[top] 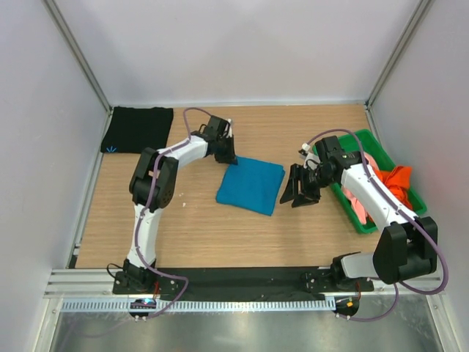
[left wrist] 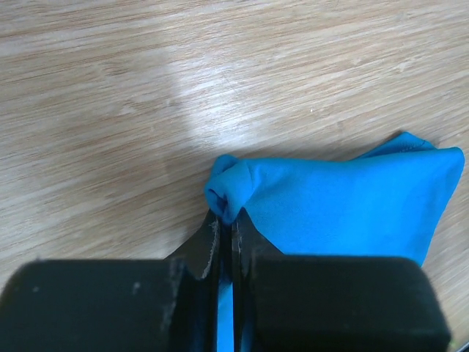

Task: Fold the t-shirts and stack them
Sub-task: Neatly place the folded tshirt to the corner

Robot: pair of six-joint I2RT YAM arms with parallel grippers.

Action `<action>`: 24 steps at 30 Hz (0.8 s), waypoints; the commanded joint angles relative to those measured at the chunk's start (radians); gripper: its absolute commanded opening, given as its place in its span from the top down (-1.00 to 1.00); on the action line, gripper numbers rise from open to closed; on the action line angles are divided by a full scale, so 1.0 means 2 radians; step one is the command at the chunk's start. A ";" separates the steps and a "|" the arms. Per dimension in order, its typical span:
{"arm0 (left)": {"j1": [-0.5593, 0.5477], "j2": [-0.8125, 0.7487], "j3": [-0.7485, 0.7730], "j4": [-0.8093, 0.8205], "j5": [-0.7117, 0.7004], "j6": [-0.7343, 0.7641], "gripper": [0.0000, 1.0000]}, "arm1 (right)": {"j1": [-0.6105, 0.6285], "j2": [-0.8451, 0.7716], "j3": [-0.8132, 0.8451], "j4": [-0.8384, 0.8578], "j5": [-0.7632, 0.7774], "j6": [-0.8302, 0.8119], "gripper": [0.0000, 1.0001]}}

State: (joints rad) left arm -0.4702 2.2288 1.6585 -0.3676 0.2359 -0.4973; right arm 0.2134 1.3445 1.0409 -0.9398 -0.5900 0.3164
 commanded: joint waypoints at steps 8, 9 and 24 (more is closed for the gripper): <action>-0.004 -0.113 -0.043 -0.027 -0.115 0.051 1.00 | 0.002 -0.023 0.003 0.000 -0.009 0.007 -0.15; -0.005 -0.121 -0.040 -0.039 -0.129 0.055 1.00 | 0.004 -0.023 0.006 0.000 -0.010 0.007 -0.15; 0.000 -0.175 0.029 -0.137 -0.276 0.162 1.00 | 0.033 -0.013 0.023 0.003 -0.018 0.018 -0.17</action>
State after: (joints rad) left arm -0.4801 1.9221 1.6730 -0.6071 -0.2165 -0.2523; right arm 0.2661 1.3285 1.0458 -0.9409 -0.6018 0.3412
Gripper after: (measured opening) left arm 0.027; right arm 0.583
